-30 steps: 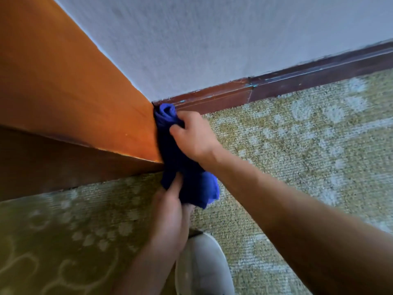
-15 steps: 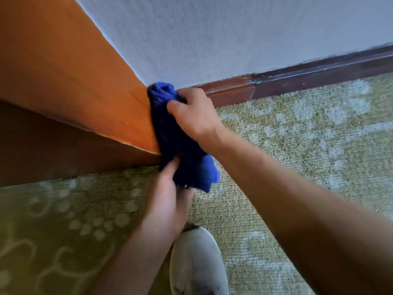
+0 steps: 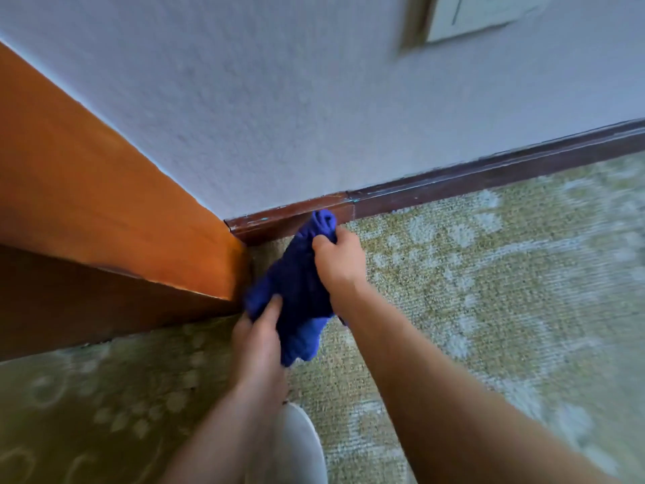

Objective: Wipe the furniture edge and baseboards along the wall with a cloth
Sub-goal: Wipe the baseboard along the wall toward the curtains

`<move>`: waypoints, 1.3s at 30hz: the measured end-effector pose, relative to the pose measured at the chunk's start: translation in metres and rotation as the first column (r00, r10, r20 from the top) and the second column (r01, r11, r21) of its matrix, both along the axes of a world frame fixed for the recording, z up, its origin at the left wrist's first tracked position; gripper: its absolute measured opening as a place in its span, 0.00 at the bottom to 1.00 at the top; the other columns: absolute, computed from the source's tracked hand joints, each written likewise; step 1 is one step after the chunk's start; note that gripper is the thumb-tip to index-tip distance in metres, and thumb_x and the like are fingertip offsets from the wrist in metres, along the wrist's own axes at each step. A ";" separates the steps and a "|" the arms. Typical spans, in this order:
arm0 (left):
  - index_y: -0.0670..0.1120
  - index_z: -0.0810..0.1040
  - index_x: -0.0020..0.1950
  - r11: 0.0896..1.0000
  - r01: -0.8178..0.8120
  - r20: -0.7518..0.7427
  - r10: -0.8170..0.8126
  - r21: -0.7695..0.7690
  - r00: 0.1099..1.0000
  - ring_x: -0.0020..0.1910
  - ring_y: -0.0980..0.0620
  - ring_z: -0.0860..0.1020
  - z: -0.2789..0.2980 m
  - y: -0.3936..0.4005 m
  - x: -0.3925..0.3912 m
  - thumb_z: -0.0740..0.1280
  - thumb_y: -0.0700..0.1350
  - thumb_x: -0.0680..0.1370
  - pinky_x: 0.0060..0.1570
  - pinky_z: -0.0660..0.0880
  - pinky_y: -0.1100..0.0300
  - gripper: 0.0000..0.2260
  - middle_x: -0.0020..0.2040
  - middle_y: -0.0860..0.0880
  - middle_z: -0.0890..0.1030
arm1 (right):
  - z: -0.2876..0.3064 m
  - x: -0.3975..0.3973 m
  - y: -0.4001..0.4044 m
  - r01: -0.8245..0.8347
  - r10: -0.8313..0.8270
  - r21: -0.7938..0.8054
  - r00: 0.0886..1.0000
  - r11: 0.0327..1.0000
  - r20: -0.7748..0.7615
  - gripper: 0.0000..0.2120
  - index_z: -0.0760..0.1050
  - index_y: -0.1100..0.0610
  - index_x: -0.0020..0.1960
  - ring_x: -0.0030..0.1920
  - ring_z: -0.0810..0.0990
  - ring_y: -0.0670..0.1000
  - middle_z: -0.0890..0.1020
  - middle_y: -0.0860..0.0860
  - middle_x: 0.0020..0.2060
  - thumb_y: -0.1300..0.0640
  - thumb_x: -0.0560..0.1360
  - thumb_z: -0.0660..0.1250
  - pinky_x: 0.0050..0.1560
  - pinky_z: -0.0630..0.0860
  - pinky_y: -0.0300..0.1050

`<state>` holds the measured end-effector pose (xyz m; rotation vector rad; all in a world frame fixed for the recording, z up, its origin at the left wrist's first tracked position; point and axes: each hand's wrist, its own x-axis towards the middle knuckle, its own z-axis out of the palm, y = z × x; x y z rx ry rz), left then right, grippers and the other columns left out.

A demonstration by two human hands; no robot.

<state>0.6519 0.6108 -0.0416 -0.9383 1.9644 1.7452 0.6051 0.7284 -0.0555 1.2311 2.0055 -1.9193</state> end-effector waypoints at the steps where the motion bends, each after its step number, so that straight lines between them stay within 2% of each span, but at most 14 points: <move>1: 0.40 0.78 0.57 1.000 -0.016 -0.046 0.017 0.019 0.999 0.37 0.52 0.81 0.014 0.011 -0.009 0.64 0.40 0.80 0.35 0.78 0.65 0.08 0.43 0.44 0.81 | 0.003 -0.001 0.015 0.079 -0.078 -0.042 0.996 0.996 0.036 0.13 0.76 0.62 0.57 0.53 0.79 0.58 0.81 0.59 0.49 0.60 0.76 0.60 0.54 0.73 0.47; 3: 0.40 0.77 0.60 0.996 -0.013 -0.055 0.018 0.083 0.998 0.42 0.45 0.82 0.033 0.028 -0.025 0.64 0.40 0.80 0.38 0.78 0.60 0.10 0.48 0.40 0.82 | 0.013 0.000 0.038 0.101 -0.087 -0.117 0.989 0.988 0.118 0.15 0.76 0.62 0.59 0.52 0.79 0.57 0.77 0.56 0.47 0.61 0.75 0.61 0.48 0.72 0.43; 6: 0.40 0.75 0.63 0.994 -0.112 -0.014 0.112 0.009 0.994 0.44 0.41 0.80 0.046 0.035 -0.031 0.61 0.45 0.81 0.38 0.74 0.60 0.13 0.54 0.38 0.80 | 0.040 0.006 0.053 0.024 0.014 -0.249 0.989 0.968 0.150 0.11 0.76 0.59 0.56 0.45 0.77 0.54 0.77 0.55 0.44 0.61 0.74 0.64 0.41 0.72 0.40; 8: 0.39 0.75 0.64 0.986 -0.164 -0.038 0.163 -0.037 0.986 0.51 0.41 0.80 0.051 0.036 -0.031 0.62 0.46 0.81 0.42 0.72 0.59 0.15 0.56 0.40 0.80 | 0.051 0.011 0.053 0.003 0.038 -0.298 0.990 0.955 0.133 0.12 0.78 0.62 0.54 0.47 0.78 0.56 0.79 0.57 0.45 0.58 0.72 0.69 0.47 0.76 0.46; 10: 0.41 0.76 0.62 0.983 -0.180 -0.100 0.177 -0.021 0.979 0.49 0.44 0.80 0.047 0.036 -0.032 0.65 0.46 0.80 0.40 0.74 0.58 0.14 0.54 0.43 0.81 | 0.056 0.010 0.048 0.026 0.006 -0.351 0.996 0.936 0.091 0.05 0.76 0.60 0.44 0.48 0.79 0.56 0.79 0.57 0.42 0.60 0.72 0.70 0.51 0.78 0.53; 12: 0.41 0.77 0.63 0.970 -0.242 -0.106 0.244 0.032 0.964 0.47 0.45 0.80 0.032 0.035 -0.044 0.67 0.48 0.78 0.39 0.75 0.59 0.16 0.56 0.42 0.82 | 0.046 0.008 0.043 0.064 -0.040 -0.466 0.997 0.883 0.060 0.04 0.74 0.60 0.42 0.49 0.81 0.58 0.80 0.58 0.42 0.62 0.74 0.69 0.54 0.78 0.55; 14: 0.42 0.78 0.63 0.942 -0.315 -0.104 0.327 0.112 0.939 0.47 0.45 0.82 0.020 0.037 -0.060 0.67 0.48 0.77 0.36 0.76 0.60 0.16 0.57 0.44 0.83 | 0.036 0.005 0.038 0.102 -0.101 -0.611 0.994 0.785 0.035 0.04 0.76 0.61 0.49 0.46 0.81 0.57 0.81 0.58 0.44 0.63 0.75 0.69 0.52 0.79 0.53; 17: 0.42 0.78 0.63 0.910 -0.410 -0.206 0.415 0.068 0.886 0.52 0.48 0.82 0.004 0.044 -0.074 0.66 0.44 0.79 0.46 0.79 0.57 0.14 0.56 0.46 0.82 | 0.025 -0.002 0.027 0.109 -0.140 -0.722 0.990 0.683 0.017 0.05 0.77 0.61 0.51 0.41 0.82 0.53 0.83 0.58 0.43 0.64 0.75 0.67 0.41 0.81 0.45; 19: 0.42 0.78 0.62 0.897 -0.442 -0.256 0.428 0.001 0.867 0.52 0.48 0.81 0.000 0.048 -0.078 0.66 0.43 0.79 0.53 0.78 0.55 0.13 0.54 0.47 0.82 | 0.021 -0.008 0.022 0.092 -0.125 -0.727 0.992 0.680 0.008 0.06 0.77 0.62 0.52 0.41 0.82 0.53 0.83 0.59 0.44 0.65 0.75 0.67 0.39 0.81 0.44; 23: 0.40 0.79 0.60 0.898 -0.439 -0.129 0.439 0.031 0.889 0.47 0.48 0.81 -0.010 0.054 -0.090 0.67 0.47 0.78 0.46 0.77 0.57 0.15 0.50 0.46 0.82 | 0.011 -0.022 0.026 0.110 -0.129 -0.720 0.991 0.685 0.029 0.15 0.76 0.65 0.60 0.53 0.83 0.59 0.83 0.63 0.55 0.65 0.74 0.68 0.50 0.81 0.51; 27: 0.43 0.79 0.52 0.929 -0.365 -0.144 0.370 0.064 0.918 0.44 0.49 0.82 -0.017 0.058 -0.088 0.68 0.47 0.78 0.40 0.79 0.61 0.08 0.46 0.48 0.83 | 0.003 -0.009 0.029 0.144 -0.185 -0.725 0.982 0.673 0.024 0.16 0.75 0.68 0.61 0.45 0.83 0.57 0.83 0.62 0.50 0.67 0.74 0.66 0.41 0.82 0.46; 31: 0.46 0.79 0.44 0.935 -0.305 -0.007 0.311 0.180 0.950 0.39 0.50 0.82 -0.016 0.084 -0.084 0.70 0.46 0.76 0.41 0.80 0.57 0.05 0.39 0.50 0.82 | -0.004 0.008 0.049 0.318 -0.401 -0.669 0.916 0.672 0.033 0.16 0.76 0.67 0.60 0.43 0.85 0.55 0.84 0.61 0.48 0.64 0.73 0.67 0.39 0.82 0.46; 34: 0.44 0.81 0.50 0.929 -0.324 0.005 0.328 0.180 0.945 0.42 0.49 0.83 -0.015 0.087 -0.087 0.69 0.47 0.77 0.45 0.79 0.55 0.08 0.44 0.48 0.84 | 0.002 0.002 0.052 0.284 -0.389 -0.614 0.920 0.736 -0.042 0.13 0.76 0.66 0.58 0.41 0.84 0.54 0.84 0.60 0.44 0.64 0.73 0.66 0.39 0.82 0.45; 39: 0.41 0.75 0.66 0.940 -0.338 -0.007 0.338 0.039 0.941 0.56 0.48 0.79 -0.021 0.049 -0.104 0.61 0.55 0.80 0.55 0.76 0.55 0.21 0.58 0.48 0.79 | 0.017 -0.019 0.015 0.086 -0.168 -0.491 0.978 0.867 -0.125 0.05 0.78 0.62 0.49 0.48 0.84 0.58 0.84 0.61 0.45 0.64 0.72 0.68 0.53 0.80 0.54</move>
